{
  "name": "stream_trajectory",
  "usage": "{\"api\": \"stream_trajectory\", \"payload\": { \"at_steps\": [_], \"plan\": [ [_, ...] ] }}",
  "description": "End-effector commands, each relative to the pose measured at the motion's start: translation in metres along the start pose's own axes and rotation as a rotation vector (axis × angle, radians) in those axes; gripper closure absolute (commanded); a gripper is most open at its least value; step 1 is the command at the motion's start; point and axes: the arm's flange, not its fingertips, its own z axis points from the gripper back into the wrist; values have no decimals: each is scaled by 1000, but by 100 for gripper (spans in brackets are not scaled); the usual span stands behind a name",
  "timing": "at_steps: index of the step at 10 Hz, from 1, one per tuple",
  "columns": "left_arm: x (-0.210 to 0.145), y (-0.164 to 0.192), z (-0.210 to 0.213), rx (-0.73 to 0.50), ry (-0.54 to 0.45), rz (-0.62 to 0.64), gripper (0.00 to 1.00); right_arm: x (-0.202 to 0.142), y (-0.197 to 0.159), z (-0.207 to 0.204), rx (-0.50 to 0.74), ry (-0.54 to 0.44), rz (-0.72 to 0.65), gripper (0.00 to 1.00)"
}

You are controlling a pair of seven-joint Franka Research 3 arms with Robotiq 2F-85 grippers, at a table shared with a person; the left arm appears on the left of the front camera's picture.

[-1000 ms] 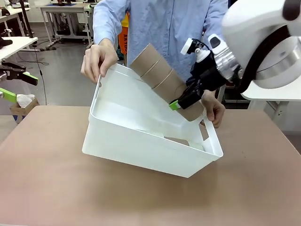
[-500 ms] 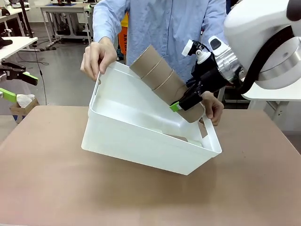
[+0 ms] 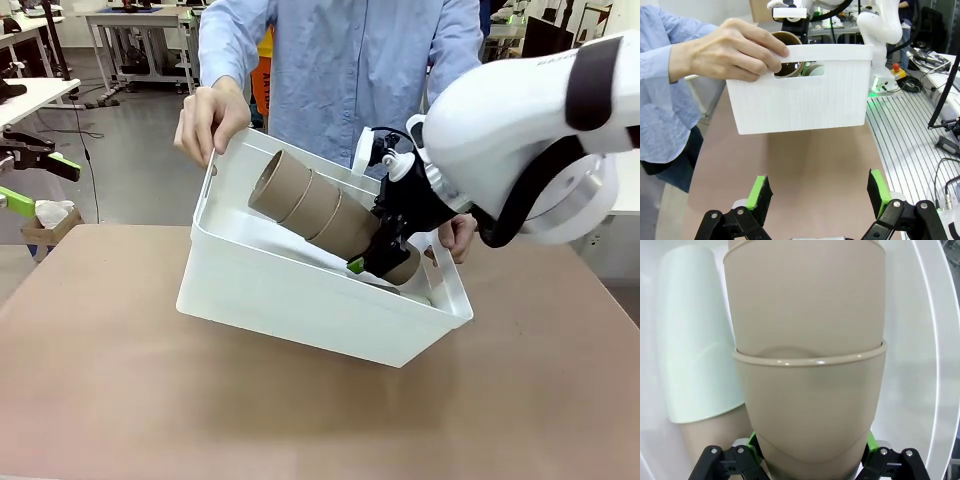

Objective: Stack the cups and store them in the basket.
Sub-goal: Place the stack of Reusable plastic cups into the Pantry Basket.

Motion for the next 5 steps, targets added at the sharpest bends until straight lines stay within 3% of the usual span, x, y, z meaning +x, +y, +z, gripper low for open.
{"api": "stream_trajectory", "payload": {
  "at_steps": [1,5],
  "plan": [
    [3,-1,2,-7,-1,10,0,20,-16,-13,-63,42,-2,15],
    [3,-1,2,-7,-1,10,0,45,-33,-38,-6,147,-1,15]
  ]
}}
